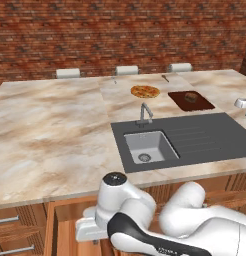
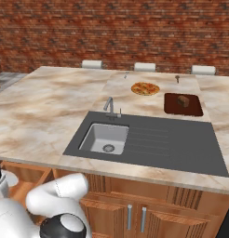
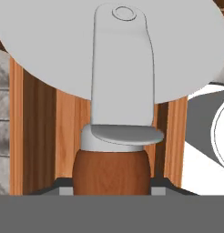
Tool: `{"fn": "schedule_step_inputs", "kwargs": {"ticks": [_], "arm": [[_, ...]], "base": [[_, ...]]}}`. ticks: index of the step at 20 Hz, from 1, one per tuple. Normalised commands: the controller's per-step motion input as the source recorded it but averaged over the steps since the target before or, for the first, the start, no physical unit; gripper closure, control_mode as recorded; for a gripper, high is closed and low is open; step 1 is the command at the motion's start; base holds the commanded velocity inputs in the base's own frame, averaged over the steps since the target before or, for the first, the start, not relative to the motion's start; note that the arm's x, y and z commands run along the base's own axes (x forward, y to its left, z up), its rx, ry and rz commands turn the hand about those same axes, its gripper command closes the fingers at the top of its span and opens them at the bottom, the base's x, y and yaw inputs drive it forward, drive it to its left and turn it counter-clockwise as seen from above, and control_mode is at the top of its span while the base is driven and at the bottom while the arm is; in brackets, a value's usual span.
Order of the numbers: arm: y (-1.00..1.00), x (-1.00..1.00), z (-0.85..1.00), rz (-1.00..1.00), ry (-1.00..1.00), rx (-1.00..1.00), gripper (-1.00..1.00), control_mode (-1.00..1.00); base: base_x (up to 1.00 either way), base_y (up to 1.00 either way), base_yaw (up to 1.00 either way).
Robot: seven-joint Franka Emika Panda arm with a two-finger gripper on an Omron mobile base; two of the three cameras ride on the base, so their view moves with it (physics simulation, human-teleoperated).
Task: Take the pizza cutter from the drawer on the left and place it on the dining counter for cutting.
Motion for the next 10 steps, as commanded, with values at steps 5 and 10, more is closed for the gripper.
{"fn": "schedule_step_inputs", "kwargs": {"ticks": [5,10], "arm": [[-0.48,-0.17,0.56,0.00,-0.02,0.00,1.00,-1.00],[-0.53,-0.01,0.63,0.00,0.00,0.00,1.00,-1.00]], "base": [[0.00,0.00,0.00],[0.00,0.00,0.00]]}}
